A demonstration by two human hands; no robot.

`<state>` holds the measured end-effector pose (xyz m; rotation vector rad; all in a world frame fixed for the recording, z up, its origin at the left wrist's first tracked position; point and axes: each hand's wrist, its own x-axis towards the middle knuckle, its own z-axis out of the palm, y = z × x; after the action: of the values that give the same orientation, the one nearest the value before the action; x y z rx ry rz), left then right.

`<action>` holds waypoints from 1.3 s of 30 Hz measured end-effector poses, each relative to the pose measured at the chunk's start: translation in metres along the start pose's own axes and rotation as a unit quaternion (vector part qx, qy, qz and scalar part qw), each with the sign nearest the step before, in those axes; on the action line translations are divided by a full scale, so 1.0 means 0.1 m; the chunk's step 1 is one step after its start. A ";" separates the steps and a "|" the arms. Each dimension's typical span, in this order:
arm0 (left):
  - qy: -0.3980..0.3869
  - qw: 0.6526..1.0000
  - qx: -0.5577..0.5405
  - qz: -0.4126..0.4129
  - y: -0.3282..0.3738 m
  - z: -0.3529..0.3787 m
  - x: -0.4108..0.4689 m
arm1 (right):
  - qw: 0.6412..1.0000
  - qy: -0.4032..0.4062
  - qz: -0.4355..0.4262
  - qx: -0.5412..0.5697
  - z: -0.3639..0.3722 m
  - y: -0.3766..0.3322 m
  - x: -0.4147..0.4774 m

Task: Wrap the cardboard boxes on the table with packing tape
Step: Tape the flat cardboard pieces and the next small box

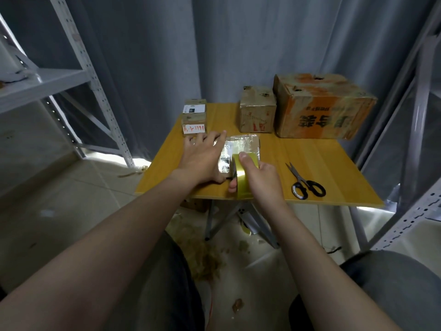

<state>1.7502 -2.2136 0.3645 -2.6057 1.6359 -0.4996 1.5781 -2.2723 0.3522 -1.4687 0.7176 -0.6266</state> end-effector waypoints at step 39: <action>-0.267 0.926 -0.265 -0.032 -0.18 -0.08 -0.03 | 0.997 0.058 -0.002 0.045 -0.02 0.04 -0.51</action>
<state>1.7623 -2.2021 0.3748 -2.7627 1.6465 0.7030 1.5430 -2.2355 0.3503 -1.3587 0.7670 -0.7421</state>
